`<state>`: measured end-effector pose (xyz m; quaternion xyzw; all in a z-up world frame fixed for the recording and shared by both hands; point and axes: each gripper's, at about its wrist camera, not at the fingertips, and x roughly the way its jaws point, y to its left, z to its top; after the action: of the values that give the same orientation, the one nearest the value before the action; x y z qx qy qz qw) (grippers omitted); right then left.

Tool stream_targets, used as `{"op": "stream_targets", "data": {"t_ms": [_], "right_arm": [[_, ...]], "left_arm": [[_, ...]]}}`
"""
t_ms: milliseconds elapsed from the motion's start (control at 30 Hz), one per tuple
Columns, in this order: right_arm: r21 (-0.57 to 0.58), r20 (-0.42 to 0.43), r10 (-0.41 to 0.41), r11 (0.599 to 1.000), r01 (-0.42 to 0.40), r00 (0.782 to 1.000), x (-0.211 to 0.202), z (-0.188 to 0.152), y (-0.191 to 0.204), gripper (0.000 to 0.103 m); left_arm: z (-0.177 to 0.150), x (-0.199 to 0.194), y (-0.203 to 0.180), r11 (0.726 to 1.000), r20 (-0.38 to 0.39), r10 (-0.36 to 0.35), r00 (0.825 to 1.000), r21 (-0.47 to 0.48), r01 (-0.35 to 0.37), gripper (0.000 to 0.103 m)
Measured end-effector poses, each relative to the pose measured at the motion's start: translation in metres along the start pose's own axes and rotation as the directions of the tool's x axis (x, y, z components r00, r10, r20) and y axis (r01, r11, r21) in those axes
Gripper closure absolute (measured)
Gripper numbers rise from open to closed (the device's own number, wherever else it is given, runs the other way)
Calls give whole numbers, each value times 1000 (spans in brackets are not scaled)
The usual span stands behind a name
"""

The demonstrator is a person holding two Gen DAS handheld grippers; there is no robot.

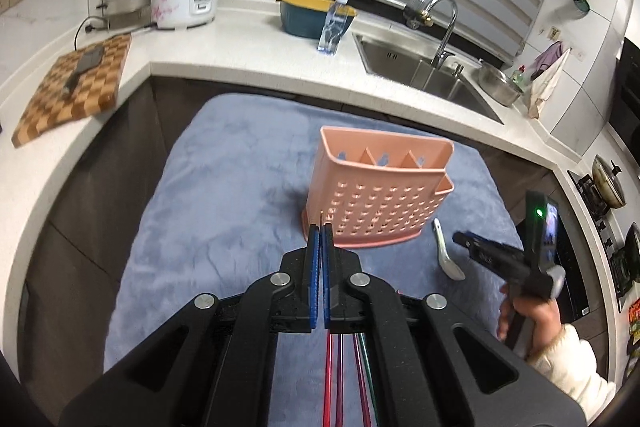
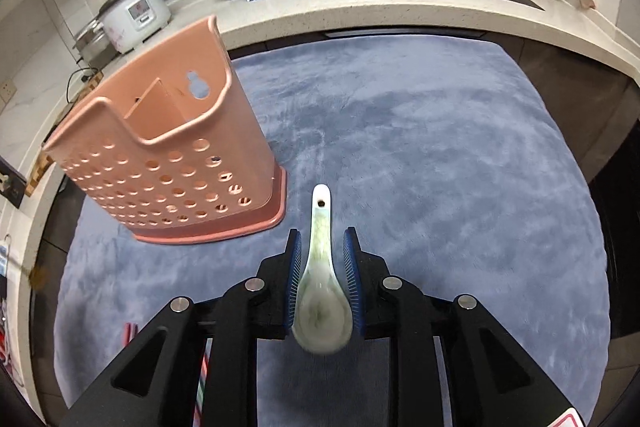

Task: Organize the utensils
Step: 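Carry the gold spoon and white spoon over the pink caddy with both tools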

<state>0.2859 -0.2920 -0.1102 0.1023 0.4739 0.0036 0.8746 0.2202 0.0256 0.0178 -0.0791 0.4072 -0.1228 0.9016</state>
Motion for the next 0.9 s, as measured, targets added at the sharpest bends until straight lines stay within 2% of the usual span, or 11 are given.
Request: {"op": "stream_targets", "data": {"t_ms": [233,333,467,700,900], "right_arm": [[12,-58,27,1000,-27,998,40,10,-3,81],[-1,-62,28,1000,-28,998,44,7,0,90],[-11,-46,13,1000,-13,999,41,5,2,91],[10,57,11,1000,-11,998,-14,1,5,91],[33,206,47,998,-55,977,-85,24,8,91]], "left_arm": [[-5,20,4,1000,-42,5,999,-12,-6,102],[-4,26,5,1000,-50,6,999,-13,-7,102],[-3,29,3,1000,-53,8,999,-10,-9,102],[3,16,-3,1000,-26,-5,1000,5,5,102],[29,-10,-19,999,51,-40,998,39,38,102]]}}
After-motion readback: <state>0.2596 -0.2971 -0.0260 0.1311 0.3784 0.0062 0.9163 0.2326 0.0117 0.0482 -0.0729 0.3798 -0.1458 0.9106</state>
